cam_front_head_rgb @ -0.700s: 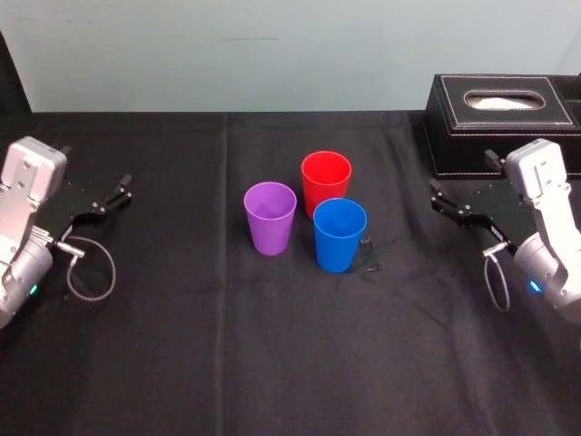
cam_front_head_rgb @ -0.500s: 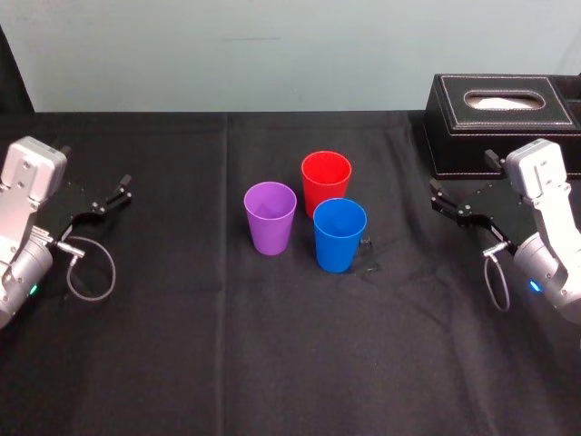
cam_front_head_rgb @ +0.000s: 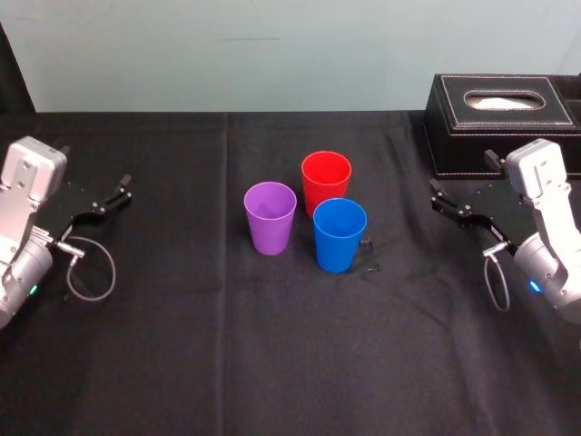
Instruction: Stack the three plastic cups sequentially using one hand.
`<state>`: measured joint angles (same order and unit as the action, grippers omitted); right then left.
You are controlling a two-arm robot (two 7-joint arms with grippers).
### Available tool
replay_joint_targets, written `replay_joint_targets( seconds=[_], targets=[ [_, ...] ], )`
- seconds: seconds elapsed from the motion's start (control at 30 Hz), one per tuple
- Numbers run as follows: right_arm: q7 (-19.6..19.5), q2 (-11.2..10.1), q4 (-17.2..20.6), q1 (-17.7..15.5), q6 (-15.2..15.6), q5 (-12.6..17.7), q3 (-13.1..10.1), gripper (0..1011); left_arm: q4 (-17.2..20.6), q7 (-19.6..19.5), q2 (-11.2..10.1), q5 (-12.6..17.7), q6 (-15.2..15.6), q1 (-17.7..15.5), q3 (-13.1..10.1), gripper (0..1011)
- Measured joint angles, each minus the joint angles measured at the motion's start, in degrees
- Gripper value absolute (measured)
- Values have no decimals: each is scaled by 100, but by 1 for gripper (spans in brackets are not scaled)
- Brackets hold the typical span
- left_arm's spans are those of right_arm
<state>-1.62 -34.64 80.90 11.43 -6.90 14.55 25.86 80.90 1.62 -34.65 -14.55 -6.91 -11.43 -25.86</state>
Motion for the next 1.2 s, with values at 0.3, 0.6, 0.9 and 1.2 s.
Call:
replay_joint_targets(
  seconds=[0.3,0.6,0.9,1.2],
  targets=[
    [0,0,0,0,0,0,0,1003,0,0,0,0,0,0,0,1005],
    [0,0,0,0,0,0,0,1003,0,0,0,0,0,0,0,1005],
    [0,0,0,0,0,0,0,1003,0,0,0,0,0,0,0,1005],
    [-2,11,14,0,-24,-34,-26,1004,0,0,0,0,0,0,-1,1005]
  ],
)
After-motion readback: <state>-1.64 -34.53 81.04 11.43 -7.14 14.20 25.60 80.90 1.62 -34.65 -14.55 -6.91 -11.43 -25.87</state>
